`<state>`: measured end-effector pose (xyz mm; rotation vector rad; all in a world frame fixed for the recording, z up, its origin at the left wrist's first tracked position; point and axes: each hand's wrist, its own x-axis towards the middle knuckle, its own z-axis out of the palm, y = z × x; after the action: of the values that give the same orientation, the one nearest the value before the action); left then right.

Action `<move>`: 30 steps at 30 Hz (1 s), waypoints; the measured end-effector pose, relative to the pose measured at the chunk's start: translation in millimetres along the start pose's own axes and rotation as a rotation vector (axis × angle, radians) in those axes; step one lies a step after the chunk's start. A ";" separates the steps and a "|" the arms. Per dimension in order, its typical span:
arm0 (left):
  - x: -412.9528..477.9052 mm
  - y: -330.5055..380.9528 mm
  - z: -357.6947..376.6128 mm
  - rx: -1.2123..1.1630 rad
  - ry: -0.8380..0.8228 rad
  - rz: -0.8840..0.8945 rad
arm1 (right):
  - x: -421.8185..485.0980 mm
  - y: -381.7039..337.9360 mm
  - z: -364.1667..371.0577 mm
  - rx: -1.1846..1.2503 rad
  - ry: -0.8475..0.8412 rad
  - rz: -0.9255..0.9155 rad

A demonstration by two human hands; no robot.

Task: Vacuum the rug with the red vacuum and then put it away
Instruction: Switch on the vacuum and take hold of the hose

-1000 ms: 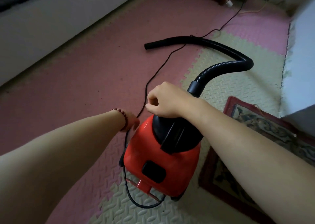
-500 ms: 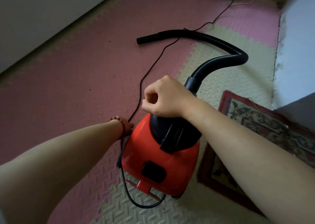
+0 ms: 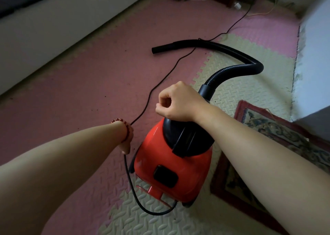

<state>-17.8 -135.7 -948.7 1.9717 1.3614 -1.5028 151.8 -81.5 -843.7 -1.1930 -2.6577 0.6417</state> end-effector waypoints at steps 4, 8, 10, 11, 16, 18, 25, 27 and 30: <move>-16.1 -4.9 0.1 -0.051 0.032 -0.045 | -1.6 -0.2 1.0 -0.032 0.020 -0.014; -37.2 -10.5 -0.8 -0.064 0.047 -0.102 | -7.4 -1.6 -1.6 -0.067 0.027 -0.034; -47.7 -13.1 -2.4 -0.070 0.061 -0.123 | -13.5 -2.4 -5.9 -0.080 0.013 -0.050; -52.1 -13.9 -4.7 -0.068 0.072 -0.129 | -16.3 -1.5 -7.2 -0.090 0.001 -0.059; -71.5 -3.6 -29.4 -0.074 0.103 -0.165 | -42.9 7.1 -11.7 -0.217 -0.060 -0.137; -78.0 2.6 -44.0 -0.101 0.128 -0.172 | -53.1 11.1 -14.1 -0.315 -0.094 -0.197; -99.1 19.2 -81.9 -0.105 0.182 -0.170 | -61.3 6.3 -6.9 -0.425 -0.079 -0.285; -101.5 19.2 -81.1 -0.115 0.186 -0.170 | -63.6 0.4 -2.5 -0.394 -0.056 -0.320; -104.6 19.0 -71.9 -0.078 0.137 -0.173 | -66.6 -13.0 6.8 -0.363 -0.068 -0.381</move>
<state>39.3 -145.2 -834.2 1.9838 1.6598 -1.3837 185.5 -140.7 -842.0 -0.6984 -3.0278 0.1432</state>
